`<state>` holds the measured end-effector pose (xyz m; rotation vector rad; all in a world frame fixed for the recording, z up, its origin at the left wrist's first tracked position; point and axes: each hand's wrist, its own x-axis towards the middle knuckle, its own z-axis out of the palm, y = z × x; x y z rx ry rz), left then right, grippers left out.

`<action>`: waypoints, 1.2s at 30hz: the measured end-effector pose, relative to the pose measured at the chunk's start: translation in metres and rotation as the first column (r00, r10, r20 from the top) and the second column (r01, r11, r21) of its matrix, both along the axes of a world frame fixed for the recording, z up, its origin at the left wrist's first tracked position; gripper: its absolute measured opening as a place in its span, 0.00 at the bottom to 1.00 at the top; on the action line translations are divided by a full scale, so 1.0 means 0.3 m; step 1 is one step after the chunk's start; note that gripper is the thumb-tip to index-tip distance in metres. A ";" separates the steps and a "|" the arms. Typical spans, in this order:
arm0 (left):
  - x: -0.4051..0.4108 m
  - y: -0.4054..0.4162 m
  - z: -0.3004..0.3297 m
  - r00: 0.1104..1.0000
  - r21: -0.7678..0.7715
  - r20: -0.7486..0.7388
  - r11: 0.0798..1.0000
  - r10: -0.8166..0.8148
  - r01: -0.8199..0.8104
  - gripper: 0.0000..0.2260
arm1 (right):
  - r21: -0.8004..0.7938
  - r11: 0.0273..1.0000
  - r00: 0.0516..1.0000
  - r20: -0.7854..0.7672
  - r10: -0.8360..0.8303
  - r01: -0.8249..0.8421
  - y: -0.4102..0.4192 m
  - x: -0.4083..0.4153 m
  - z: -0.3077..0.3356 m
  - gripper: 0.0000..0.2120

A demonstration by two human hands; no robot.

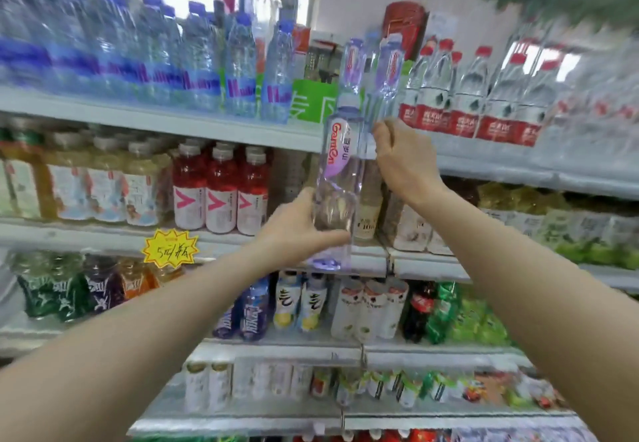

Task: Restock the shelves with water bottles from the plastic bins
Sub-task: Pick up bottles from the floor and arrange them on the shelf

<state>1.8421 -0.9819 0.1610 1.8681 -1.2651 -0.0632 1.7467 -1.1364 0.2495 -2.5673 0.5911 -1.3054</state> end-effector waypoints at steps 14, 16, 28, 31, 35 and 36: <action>0.295 -0.549 0.554 0.985 -0.194 -0.068 0.966 0.161 -0.171 0.36 | -0.349 0.923 0.982 -0.042 -0.187 0.161 -0.569 0.183 0.470 0.23; 0.330 -0.621 0.556 0.982 -0.191 -0.059 0.963 0.182 -0.190 0.36 | -0.339 0.929 0.982 -0.062 -0.180 0.149 -0.633 0.233 0.504 0.24; 0.585 -0.906 0.526 0.933 -0.131 -0.093 0.925 0.346 -0.356 0.31 | -0.283 0.956 0.992 -0.082 -0.099 0.072 -0.825 0.518 0.611 0.25; 0.615 -0.936 0.494 0.935 -0.124 -0.046 0.927 0.351 -0.354 0.33 | -0.240 0.963 0.983 -0.104 -0.153 0.125 -0.867 0.563 0.599 0.26; 0.634 -0.948 0.479 0.932 -0.126 0.033 0.926 0.362 -0.355 0.38 | -0.135 0.980 0.980 -0.114 -0.161 0.145 -0.902 0.607 0.564 0.28; 0.634 -0.949 0.478 0.927 -0.120 0.054 0.924 0.371 -0.363 0.39 | -0.118 0.983 0.982 -0.108 -0.152 0.139 -0.903 0.613 0.556 0.28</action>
